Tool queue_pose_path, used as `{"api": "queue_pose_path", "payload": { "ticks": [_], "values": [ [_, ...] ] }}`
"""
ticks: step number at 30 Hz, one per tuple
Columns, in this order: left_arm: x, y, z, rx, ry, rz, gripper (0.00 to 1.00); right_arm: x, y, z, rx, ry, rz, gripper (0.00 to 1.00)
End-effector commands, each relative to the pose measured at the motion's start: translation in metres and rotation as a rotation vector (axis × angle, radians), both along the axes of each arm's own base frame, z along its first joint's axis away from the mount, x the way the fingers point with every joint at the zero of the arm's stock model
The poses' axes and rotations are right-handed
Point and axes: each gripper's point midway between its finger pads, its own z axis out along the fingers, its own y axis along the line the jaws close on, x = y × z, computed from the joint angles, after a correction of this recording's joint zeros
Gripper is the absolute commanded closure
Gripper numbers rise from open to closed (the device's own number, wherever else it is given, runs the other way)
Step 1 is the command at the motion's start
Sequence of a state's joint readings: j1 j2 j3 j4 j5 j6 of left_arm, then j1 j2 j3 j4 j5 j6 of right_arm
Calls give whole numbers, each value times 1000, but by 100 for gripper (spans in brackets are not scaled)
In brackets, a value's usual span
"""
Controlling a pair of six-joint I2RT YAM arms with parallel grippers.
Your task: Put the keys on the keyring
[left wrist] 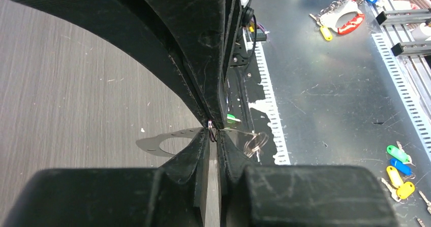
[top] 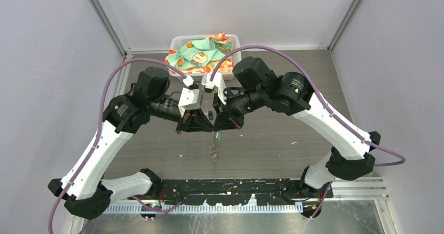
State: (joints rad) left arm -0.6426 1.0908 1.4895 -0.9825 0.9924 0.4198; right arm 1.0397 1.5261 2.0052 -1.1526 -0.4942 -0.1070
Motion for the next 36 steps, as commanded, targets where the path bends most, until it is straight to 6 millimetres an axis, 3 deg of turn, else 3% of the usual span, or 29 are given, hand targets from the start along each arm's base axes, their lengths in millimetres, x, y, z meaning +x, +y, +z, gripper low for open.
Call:
{"api": "queue_pose_path", "payload": {
  "ticks": [1,7,12,18,20,24,28,32,36],
  "values": [
    [2,-1,13,-22,-55,8,88,-3,5,20,59,-29,12,99],
    [-1,-1,12,-19,-55,2,80,0,7,19,55,-32,1,99],
    [-2,1,10,-16,-64,7,80,3,8,18,55,-38,-18,99],
    [0,3,9,-15,-87,21,99,2,7,17,52,-30,-18,99],
    [1,3,10,-18,-96,28,100,2,7,17,51,-29,-20,98],
    [3,1,14,-40,-91,50,100,7,5,29,97,-67,-55,71],
    [1,-3,22,-107,-34,93,100,13,-7,56,224,-147,-130,41],
    [-3,-6,38,-211,13,116,100,11,-31,81,375,-169,-204,34],
    [-2,-7,62,-333,35,159,100,7,-43,80,453,-147,-248,33]
  ]
}}
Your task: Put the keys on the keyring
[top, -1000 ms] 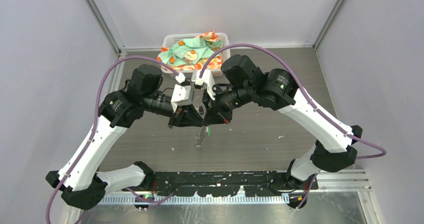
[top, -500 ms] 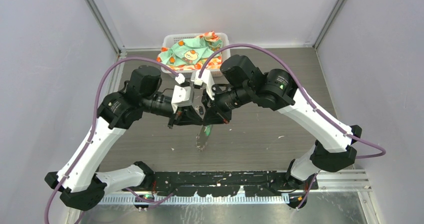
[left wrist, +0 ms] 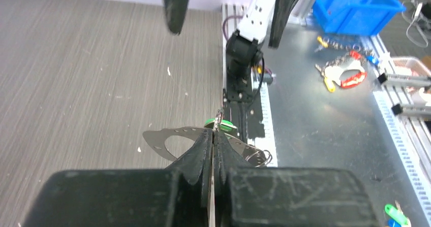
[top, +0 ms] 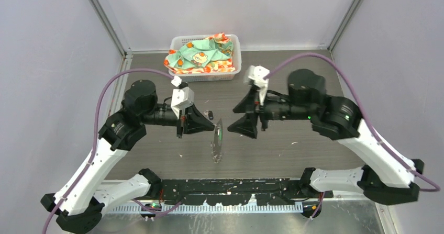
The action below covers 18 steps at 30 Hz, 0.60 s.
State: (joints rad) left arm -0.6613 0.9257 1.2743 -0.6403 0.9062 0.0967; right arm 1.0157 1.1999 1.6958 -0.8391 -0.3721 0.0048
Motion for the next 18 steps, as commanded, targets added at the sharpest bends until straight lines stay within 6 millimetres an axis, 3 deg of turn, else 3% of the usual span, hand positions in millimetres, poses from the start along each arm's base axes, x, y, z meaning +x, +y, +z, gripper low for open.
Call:
{"api": "queue_pose_path", "payload": {
  "ticks": [1,6,18],
  "values": [
    [-1,-6,60,-225,-27,40,100,1,-7,36,213,-29,-65,33],
    [7,-7,75,-278,-20,90,100,-2,-7,25,265,8,-72,34],
    [9,-8,94,-343,-17,98,100,0,6,32,363,38,-61,43]
  ]
}}
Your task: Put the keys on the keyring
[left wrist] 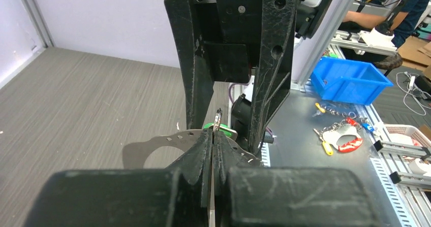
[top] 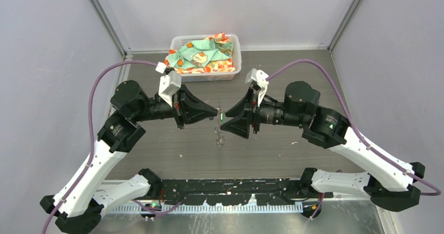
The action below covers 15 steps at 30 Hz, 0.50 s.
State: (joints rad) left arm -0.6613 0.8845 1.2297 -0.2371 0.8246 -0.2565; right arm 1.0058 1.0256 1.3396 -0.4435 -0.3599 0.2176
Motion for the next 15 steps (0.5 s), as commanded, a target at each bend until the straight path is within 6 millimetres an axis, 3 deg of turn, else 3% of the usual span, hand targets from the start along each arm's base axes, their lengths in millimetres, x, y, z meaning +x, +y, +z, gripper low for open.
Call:
{"api": "queue_pose_path", "payload": {
  "ticks": [1,11,15],
  "values": [
    [-2,1,31,-93,-56,6,100,-1,-1,42,151,-59,-8,45],
    [1,0,45,-132,-69,16,100,2,-9,52,186,-74,-48,56],
    [0,1,45,-131,-64,17,100,6,-7,50,174,-70,-65,54]
  ]
}}
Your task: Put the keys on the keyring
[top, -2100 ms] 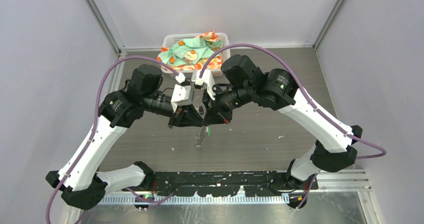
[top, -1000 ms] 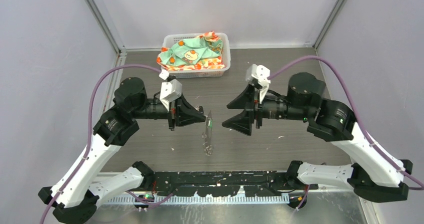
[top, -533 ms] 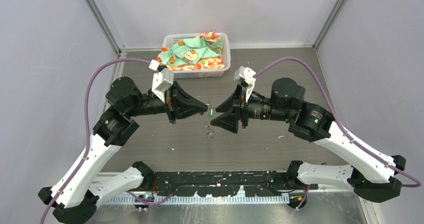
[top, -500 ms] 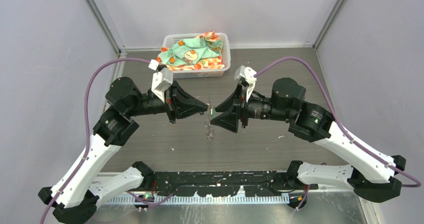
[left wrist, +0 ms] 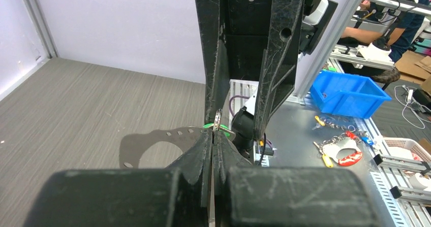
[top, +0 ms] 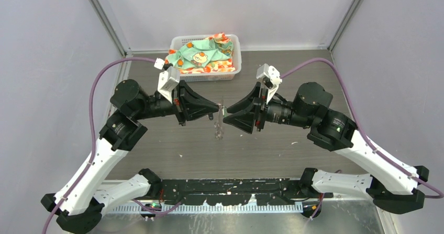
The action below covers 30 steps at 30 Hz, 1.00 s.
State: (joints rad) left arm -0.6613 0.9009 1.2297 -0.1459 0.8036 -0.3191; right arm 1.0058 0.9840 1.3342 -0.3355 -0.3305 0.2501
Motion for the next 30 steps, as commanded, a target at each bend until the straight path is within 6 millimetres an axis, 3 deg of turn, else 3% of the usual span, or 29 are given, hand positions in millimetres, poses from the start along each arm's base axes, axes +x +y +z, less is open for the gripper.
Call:
{"api": "queue_pose_path", "payload": {
  "ticks": [1,6,18,30],
  "values": [
    [-6,5,30,-75,-67,6,100,7,-1,13,41,-20,-40,53],
    [-7,6,32,-77,-72,7,100,19,2,8,15,-15,-87,54],
    [-5,6,30,-71,-76,19,100,17,-2,3,-8,-15,-89,90],
    [7,8,22,-55,-102,85,100,-1,2,-19,-94,53,13,97]
  ]
}}
